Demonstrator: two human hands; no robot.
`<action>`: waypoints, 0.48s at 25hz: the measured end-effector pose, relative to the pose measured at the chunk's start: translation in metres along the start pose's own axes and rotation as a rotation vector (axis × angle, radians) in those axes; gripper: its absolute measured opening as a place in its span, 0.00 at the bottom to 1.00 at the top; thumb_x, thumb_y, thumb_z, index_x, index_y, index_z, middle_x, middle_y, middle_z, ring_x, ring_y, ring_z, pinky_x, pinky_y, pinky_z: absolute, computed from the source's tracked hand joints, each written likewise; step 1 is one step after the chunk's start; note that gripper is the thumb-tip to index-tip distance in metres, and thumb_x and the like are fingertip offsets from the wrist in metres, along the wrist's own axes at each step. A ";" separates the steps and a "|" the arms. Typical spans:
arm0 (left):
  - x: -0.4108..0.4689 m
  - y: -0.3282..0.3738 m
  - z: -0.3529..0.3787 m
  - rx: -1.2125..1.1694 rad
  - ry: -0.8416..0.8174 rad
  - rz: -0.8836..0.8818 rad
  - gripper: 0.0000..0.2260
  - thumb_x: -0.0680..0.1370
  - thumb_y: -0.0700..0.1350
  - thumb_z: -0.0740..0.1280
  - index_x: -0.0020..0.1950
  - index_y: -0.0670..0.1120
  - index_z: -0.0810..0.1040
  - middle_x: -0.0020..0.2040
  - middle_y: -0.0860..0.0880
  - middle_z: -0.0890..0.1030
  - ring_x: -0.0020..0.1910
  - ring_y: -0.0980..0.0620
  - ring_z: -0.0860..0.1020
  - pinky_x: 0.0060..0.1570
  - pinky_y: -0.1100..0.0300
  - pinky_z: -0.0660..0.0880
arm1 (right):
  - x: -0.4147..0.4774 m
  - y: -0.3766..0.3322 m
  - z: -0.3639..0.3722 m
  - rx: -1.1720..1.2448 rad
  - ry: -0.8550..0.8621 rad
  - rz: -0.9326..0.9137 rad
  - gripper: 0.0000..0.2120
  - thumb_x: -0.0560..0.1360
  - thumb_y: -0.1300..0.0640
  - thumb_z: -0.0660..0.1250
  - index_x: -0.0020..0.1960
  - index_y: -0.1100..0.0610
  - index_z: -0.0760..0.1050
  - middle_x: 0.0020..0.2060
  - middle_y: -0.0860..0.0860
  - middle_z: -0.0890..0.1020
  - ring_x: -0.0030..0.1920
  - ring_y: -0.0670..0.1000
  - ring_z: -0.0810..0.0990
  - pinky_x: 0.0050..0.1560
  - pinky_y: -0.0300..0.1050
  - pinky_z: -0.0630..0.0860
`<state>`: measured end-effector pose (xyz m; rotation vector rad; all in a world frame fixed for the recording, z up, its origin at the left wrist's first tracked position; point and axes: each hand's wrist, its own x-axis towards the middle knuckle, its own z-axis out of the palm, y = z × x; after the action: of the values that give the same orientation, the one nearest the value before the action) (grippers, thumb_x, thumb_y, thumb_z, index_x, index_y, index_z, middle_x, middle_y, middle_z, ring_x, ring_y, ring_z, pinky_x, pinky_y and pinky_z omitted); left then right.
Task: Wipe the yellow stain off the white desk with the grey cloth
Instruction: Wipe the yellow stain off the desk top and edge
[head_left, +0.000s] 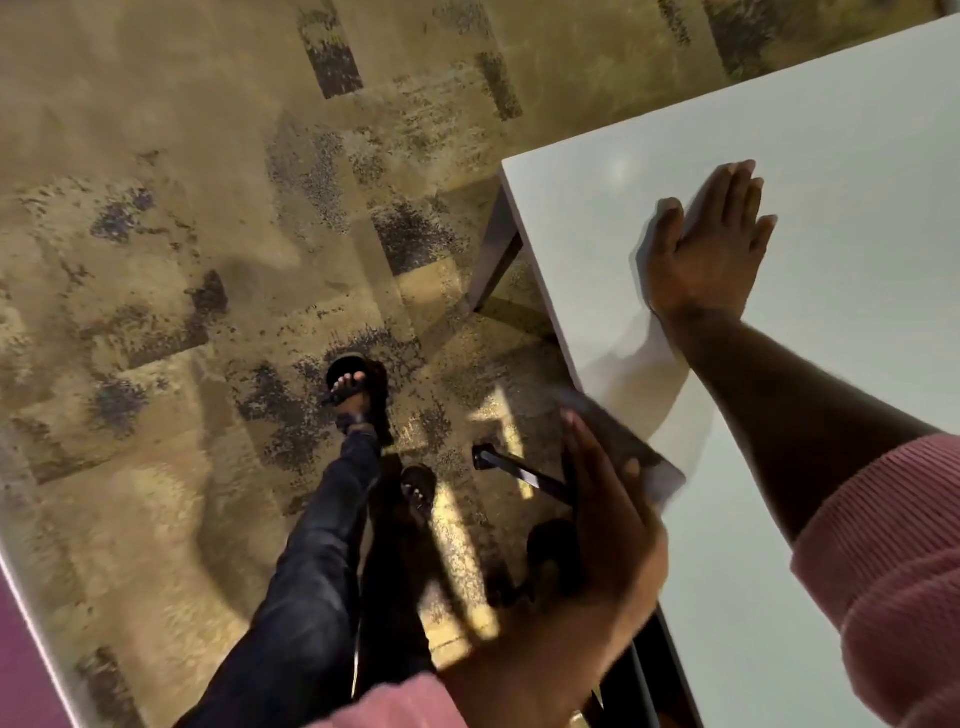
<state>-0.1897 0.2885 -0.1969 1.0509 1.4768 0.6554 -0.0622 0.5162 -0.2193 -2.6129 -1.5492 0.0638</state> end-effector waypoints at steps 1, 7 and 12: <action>-0.020 -0.004 0.002 0.078 -0.063 -0.075 0.32 0.85 0.58 0.51 0.79 0.63 0.30 0.84 0.53 0.49 0.79 0.43 0.64 0.76 0.49 0.65 | 0.000 0.000 0.001 -0.003 0.003 0.002 0.36 0.84 0.39 0.43 0.84 0.62 0.51 0.84 0.59 0.53 0.84 0.58 0.51 0.82 0.60 0.47; 0.076 0.022 -0.023 -0.140 0.026 0.060 0.32 0.86 0.51 0.54 0.82 0.57 0.35 0.85 0.47 0.46 0.83 0.49 0.52 0.79 0.51 0.60 | 0.002 0.002 0.000 0.013 0.022 0.002 0.35 0.85 0.40 0.45 0.83 0.63 0.52 0.83 0.60 0.56 0.83 0.60 0.53 0.82 0.62 0.49; 0.235 0.075 -0.060 -0.007 0.279 0.204 0.28 0.85 0.43 0.54 0.81 0.34 0.49 0.82 0.35 0.52 0.82 0.42 0.52 0.75 0.73 0.48 | 0.000 -0.001 0.000 0.031 0.008 -0.001 0.35 0.85 0.41 0.45 0.83 0.63 0.51 0.83 0.61 0.55 0.83 0.60 0.52 0.82 0.61 0.48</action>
<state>-0.2171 0.5389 -0.2304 1.1493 1.6154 0.9838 -0.0636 0.5164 -0.2189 -2.5863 -1.5342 0.0770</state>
